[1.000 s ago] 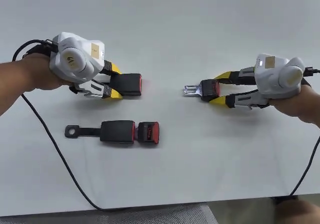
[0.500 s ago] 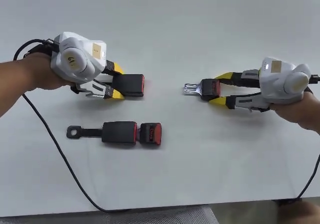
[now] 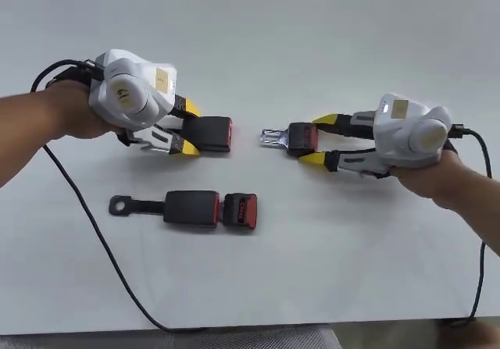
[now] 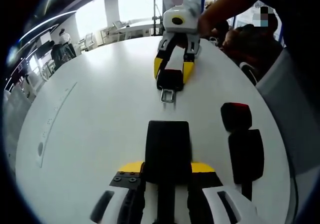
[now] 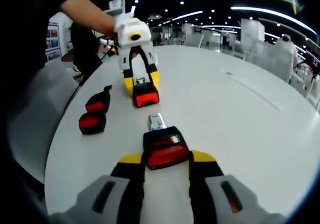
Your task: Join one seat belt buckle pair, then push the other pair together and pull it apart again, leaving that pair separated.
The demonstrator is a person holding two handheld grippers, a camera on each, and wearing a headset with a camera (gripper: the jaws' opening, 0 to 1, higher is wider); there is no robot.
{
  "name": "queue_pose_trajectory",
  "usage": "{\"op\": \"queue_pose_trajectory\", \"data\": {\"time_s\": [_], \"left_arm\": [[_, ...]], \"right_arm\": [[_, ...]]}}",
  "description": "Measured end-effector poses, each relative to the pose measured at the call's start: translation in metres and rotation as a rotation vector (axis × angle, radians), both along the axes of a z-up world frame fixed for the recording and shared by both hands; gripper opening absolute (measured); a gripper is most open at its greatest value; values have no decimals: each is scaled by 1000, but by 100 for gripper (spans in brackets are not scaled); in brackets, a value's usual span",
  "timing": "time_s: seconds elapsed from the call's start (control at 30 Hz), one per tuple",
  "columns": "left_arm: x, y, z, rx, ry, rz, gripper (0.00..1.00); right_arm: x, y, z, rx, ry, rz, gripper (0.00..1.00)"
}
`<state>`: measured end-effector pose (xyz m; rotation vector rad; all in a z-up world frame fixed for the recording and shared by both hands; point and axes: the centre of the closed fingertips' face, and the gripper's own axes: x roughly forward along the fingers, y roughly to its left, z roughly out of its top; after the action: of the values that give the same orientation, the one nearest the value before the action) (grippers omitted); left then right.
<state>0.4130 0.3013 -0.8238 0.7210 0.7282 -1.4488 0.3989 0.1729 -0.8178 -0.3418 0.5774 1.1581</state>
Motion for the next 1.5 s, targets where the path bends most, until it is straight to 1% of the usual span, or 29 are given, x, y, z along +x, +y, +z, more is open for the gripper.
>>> {"op": "queue_pose_trajectory", "data": {"time_s": [0.2, 0.27, 0.5, 0.53, 0.63, 0.7, 0.73, 0.77, 0.87, 0.9, 0.93, 1.0, 1.03, 1.07, 1.1, 1.13, 1.17, 1.2, 1.27, 1.3, 1.43, 1.5], "left_arm": [[0, 1, 0, 0, -1, -1, 33], [0, 1, 0, 1, 0, 0, 33], [-1, 2, 0, 2, -1, 2, 33], [-1, 2, 0, 3, 0, 2, 33], [-1, 2, -1, 5, -1, 0, 33], [-1, 2, -1, 4, -1, 0, 33], [-1, 2, -1, 4, 0, 0, 33], [0, 2, -1, 2, 2, 5, 33], [0, 1, -1, 10, -1, 0, 33], [0, 1, -1, 18, -4, -5, 33], [0, 1, -1, 22, -6, -10, 33], [0, 1, -1, 28, -6, -9, 33], [0, 1, -1, 34, -9, -14, 33], [0, 0, -1, 39, -8, -13, 32], [0, 0, -1, 44, -7, -12, 32], [0, 1, -1, 45, -5, -9, 32], [0, 1, -1, 40, -3, -3, 32], [0, 2, -1, 34, -2, -1, 32], [0, 3, -1, 26, 1, 4, 32], [0, 3, -1, 25, 1, 3, 32], [-1, 2, -1, 47, -3, -7, 32], [-1, 3, -1, 49, -4, -10, 32]], "right_arm": [[0, 11, -1, 0, 11, -21, 33], [0, 19, -1, 0, 3, -10, 33], [3, 37, -2, 11, 12, 3, 33], [3, 36, -2, -1, 3, 8, 33], [3, 40, -3, 10, 10, 29, 33], [2, 49, -3, 0, 9, 49, 33], [3, 48, -4, -26, 8, 42, 33], [4, 49, -3, -23, 6, 55, 33], [4, 47, -3, -7, 18, 49, 33], [4, 48, -3, 8, 51, 46, 33], [4, 49, -3, -7, 34, 69, 32], [5, 51, -2, -28, 44, 77, 32], [6, 53, -3, -28, 49, 72, 32], [4, 61, -2, 4, 78, 56, 32], [3, 68, -1, 26, 85, 56, 32], [8, 62, -5, -52, 27, 68, 32], [7, 64, -4, -26, 53, 58, 32], [9, 62, -3, -9, 72, 33, 31], [8, 62, -3, -19, 66, 39, 31], [9, 62, -3, -19, 77, 28, 31], [9, 64, -4, -37, 75, 15, 31], [9, 64, -4, -46, 77, 12, 31]]}}
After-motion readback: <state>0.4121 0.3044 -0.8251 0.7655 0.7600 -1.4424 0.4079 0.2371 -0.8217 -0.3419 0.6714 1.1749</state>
